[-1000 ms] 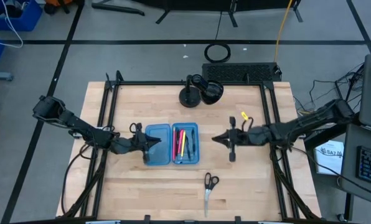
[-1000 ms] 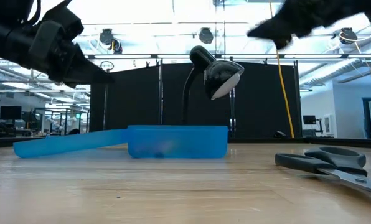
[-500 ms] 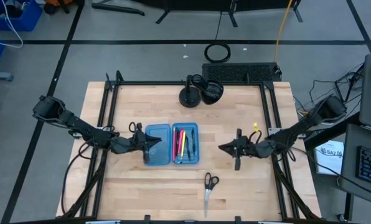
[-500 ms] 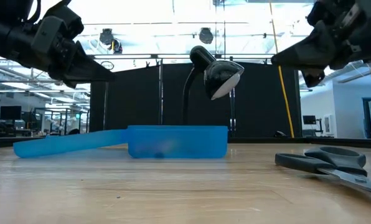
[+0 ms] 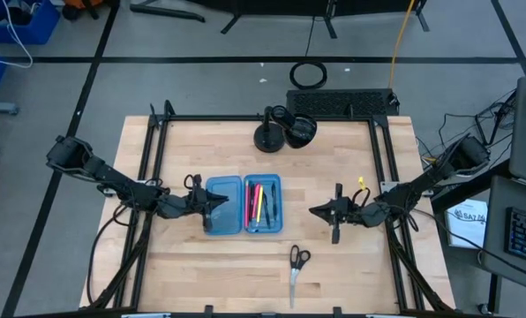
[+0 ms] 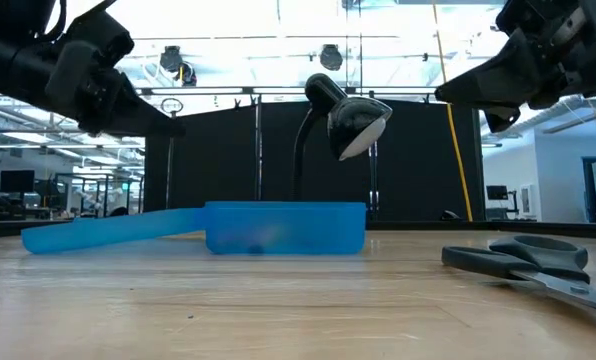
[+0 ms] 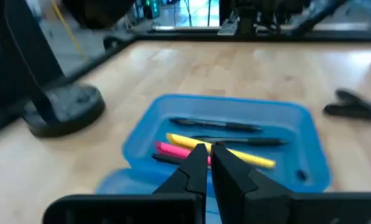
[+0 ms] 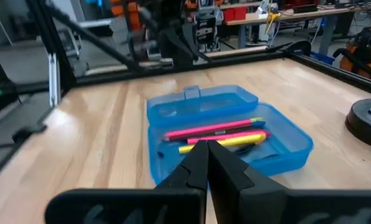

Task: Pick & place school supplies into a supply box
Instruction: Put the black scissors into the blue supply box

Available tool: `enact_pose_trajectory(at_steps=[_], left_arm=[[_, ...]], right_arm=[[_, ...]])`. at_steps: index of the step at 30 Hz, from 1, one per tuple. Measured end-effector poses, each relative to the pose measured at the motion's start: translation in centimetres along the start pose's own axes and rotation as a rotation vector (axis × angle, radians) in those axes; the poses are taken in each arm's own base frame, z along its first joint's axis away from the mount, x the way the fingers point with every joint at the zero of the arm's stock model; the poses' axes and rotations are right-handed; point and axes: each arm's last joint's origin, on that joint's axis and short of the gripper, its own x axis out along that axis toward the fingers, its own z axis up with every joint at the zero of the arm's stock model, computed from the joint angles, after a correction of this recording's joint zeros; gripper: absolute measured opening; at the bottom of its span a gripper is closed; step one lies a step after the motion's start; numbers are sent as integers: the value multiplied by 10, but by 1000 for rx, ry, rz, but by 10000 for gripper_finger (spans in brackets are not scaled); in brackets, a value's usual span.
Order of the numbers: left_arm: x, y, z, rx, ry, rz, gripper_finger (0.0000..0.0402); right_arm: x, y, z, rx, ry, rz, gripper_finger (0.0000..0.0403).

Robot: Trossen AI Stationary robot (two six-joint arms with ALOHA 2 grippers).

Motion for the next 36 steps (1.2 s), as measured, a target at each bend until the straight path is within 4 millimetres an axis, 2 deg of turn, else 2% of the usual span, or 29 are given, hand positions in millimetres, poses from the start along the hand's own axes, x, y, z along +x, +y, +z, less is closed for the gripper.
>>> enact_pose_trajectory(at_steps=[3,6,10,14,19,25,30,33,36], left_arm=[[2,4,3,118,-26,46,26],[4,8,3,147,-19,76,26],[5,11,-1,172,27,89,26],[5,11,-6,207,70,85,26],[5,11,-8,233,88,81,26],[3,13,-16,297,164,81,26],[3,13,-19,310,190,65,26],[3,13,-18,305,186,60,26],[3,13,-19,306,193,59,26]], right_arm=[[3,1,3,72,13,-14,1],[13,11,16,101,123,-57,0],[33,39,57,136,264,-97,0],[52,73,103,160,306,-124,0],[74,97,131,265,421,-265,0],[102,134,145,567,627,-222,0],[121,177,152,768,632,-164,0],[129,193,135,872,648,-227,0],[134,201,105,981,687,-368,0]])
